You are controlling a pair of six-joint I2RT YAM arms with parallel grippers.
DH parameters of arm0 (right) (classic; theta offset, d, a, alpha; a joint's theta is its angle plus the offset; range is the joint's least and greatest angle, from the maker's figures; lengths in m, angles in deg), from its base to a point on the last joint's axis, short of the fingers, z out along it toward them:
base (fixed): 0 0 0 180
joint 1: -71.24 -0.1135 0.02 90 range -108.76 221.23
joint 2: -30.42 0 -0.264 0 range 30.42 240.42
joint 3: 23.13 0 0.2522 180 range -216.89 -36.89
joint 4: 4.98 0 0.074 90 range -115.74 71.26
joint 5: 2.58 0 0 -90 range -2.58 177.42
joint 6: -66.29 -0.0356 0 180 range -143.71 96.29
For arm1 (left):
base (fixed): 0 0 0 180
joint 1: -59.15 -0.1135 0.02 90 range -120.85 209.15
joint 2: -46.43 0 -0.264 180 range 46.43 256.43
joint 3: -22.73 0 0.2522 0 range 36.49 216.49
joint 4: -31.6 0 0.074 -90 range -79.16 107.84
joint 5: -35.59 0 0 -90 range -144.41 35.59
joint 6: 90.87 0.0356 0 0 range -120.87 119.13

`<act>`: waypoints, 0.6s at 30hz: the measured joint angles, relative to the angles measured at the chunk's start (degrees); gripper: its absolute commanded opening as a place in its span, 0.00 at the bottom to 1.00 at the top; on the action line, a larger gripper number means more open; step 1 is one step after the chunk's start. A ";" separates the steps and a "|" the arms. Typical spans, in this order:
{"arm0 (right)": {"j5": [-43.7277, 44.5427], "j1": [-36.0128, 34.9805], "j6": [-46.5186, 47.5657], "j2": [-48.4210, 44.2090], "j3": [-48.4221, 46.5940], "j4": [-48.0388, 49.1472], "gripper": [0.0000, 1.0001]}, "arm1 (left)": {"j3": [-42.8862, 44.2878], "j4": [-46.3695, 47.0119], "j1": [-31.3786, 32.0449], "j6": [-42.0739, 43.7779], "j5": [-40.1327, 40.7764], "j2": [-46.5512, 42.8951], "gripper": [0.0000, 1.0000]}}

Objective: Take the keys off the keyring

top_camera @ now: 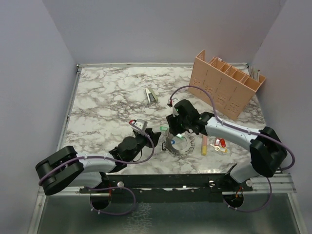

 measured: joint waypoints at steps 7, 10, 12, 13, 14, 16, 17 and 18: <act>-4.63 2.01 -2.54 8.15 -3.30 3.50 0.37 | -0.28 -0.96 -0.85 -3.74 -1.77 2.75 0.55; -5.92 2.10 -3.61 10.38 -3.61 4.70 0.37 | -0.11 -1.05 -0.87 -4.72 -2.75 5.64 0.54; -6.67 2.14 -4.42 11.54 -3.61 5.20 0.36 | 0.52 -1.22 -0.87 -5.09 -3.41 7.89 0.54; -6.97 2.14 -4.85 12.00 -3.61 5.60 0.35 | 0.98 -1.22 -0.87 -5.25 -3.65 9.01 0.54; -7.19 2.23 -5.42 12.44 -3.61 6.08 0.34 | 1.66 -1.20 -0.87 -5.42 -3.82 10.45 0.53; -7.45 2.34 -6.25 13.00 -3.61 6.64 0.32 | 3.04 -1.14 -0.90 -5.51 -4.11 12.81 0.53; -7.67 2.45 -6.69 13.27 -3.61 7.04 0.32 | 3.85 -1.05 -0.90 -5.51 -4.33 14.05 0.53; -8.02 2.54 -7.15 13.60 -3.61 7.56 0.31 | 4.35 -0.98 -0.90 -5.51 -4.46 14.82 0.52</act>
